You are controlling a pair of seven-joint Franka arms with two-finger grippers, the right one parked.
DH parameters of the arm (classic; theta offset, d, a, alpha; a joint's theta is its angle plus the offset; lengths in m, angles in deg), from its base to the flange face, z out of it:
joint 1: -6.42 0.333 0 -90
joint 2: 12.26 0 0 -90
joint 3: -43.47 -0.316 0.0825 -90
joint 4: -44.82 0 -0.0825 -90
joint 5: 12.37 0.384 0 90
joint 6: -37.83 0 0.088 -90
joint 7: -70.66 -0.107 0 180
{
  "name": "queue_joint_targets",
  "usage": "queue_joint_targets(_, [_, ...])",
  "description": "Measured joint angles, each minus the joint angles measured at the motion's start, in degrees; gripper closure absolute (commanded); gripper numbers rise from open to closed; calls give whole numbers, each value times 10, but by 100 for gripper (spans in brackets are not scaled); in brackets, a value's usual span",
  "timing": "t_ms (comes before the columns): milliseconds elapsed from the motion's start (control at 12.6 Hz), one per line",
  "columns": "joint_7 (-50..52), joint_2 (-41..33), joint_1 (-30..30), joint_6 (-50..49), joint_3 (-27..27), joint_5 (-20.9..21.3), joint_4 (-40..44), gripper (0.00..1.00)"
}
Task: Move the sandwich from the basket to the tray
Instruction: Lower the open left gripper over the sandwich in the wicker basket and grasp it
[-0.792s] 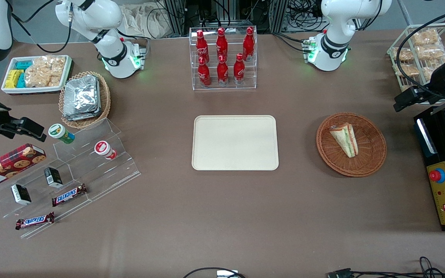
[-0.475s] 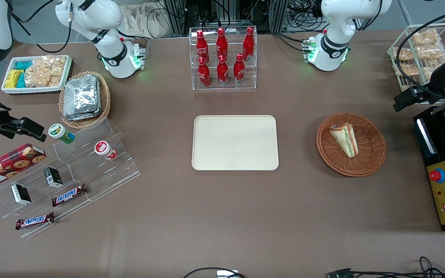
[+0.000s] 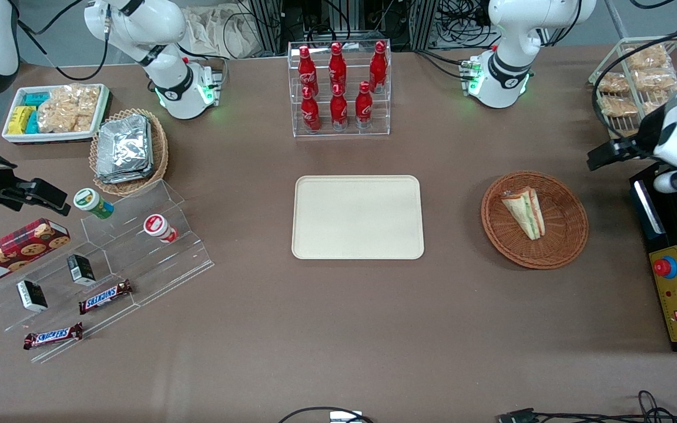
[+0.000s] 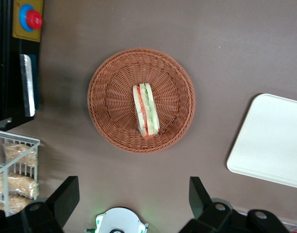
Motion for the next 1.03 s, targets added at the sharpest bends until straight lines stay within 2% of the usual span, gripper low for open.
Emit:
queue_joint_targets(475, [135, -19, -1, 281, 2, 0, -283, 0])
queue_joint_targets(713, [175, -1, -3, 348, 3, 0, -336, 0])
queue_joint_targets(1030, [179, 15, -3, 441, 5, 0, -404, 0])
